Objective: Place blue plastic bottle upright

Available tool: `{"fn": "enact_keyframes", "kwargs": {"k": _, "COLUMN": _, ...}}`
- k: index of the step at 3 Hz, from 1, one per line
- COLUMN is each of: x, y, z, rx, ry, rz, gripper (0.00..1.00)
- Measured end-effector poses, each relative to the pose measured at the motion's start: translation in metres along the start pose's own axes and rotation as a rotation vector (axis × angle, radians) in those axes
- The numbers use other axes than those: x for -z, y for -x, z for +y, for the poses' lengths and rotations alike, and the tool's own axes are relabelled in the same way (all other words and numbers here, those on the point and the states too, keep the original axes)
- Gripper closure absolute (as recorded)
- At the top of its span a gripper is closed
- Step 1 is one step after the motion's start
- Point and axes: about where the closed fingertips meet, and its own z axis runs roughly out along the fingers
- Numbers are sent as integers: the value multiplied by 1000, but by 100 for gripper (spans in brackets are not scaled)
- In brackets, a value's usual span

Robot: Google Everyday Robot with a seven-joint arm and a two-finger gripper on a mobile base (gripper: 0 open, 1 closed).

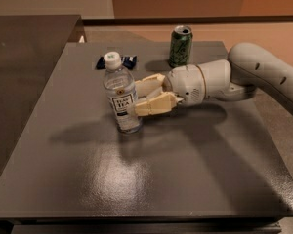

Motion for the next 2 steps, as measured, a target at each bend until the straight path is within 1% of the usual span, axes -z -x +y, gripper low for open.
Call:
{"fn": "enact_keyframes", "kwargs": {"k": 1, "x": -2, "y": 1, "z": 1, "rx": 2, "ry": 5, "rz": 1, "gripper": 0}}
{"fn": "enact_keyframes", "kwargs": {"k": 2, "x": -2, "y": 1, "z": 1, "rx": 2, "ry": 5, "rz": 1, "gripper": 0}}
